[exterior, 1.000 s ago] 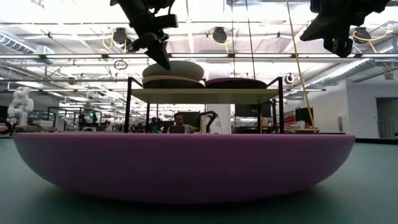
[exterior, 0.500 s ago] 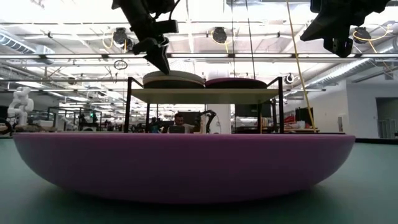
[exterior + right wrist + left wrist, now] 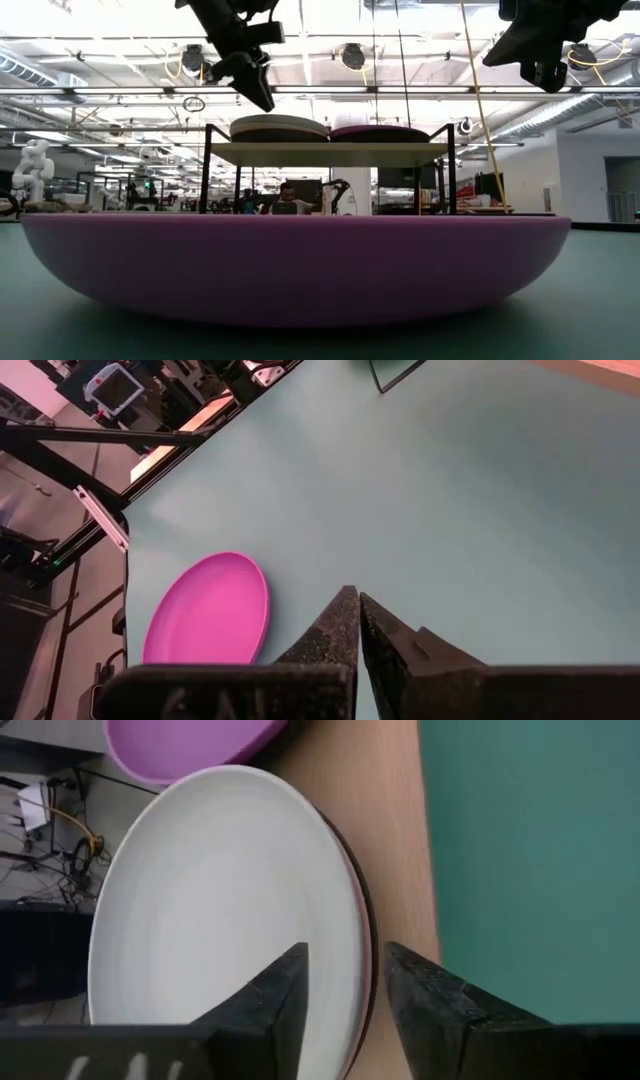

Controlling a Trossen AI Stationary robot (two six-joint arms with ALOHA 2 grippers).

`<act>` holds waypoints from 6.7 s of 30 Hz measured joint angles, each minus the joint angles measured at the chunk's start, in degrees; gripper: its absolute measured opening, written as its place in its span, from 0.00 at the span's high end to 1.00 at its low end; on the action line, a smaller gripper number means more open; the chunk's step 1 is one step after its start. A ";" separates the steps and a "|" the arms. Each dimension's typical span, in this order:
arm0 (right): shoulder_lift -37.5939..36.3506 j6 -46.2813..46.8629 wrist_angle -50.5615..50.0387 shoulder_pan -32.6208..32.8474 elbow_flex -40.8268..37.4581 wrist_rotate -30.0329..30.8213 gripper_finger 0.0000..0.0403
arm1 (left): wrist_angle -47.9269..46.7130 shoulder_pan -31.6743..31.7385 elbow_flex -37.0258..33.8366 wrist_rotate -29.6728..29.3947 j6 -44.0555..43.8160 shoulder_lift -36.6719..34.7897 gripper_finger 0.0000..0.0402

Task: Place and stack plates onto a shelf
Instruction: Stack the dark blue plate on top of the purple plate on the shelf

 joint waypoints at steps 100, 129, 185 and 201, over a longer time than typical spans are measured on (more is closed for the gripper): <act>20.09 -44.53 -23.91 -37.36 4.50 -4.33 0.91 | -3.79 -15.45 -0.02 -2.29 -60.91 -16.55 0.48; 31.47 -45.05 -23.76 -44.78 4.28 -4.87 0.43 | -3.86 -17.00 -0.02 -6.64 -60.32 -16.52 0.48; 22.51 -76.78 -10.81 -47.76 -9.42 2.81 0.50 | -3.84 -16.83 -0.02 -7.52 -58.97 -16.52 0.48; 31.11 -80.99 -3.52 -47.78 -9.27 1.33 0.53 | -3.84 -16.83 -0.02 -7.61 -59.34 -16.50 0.48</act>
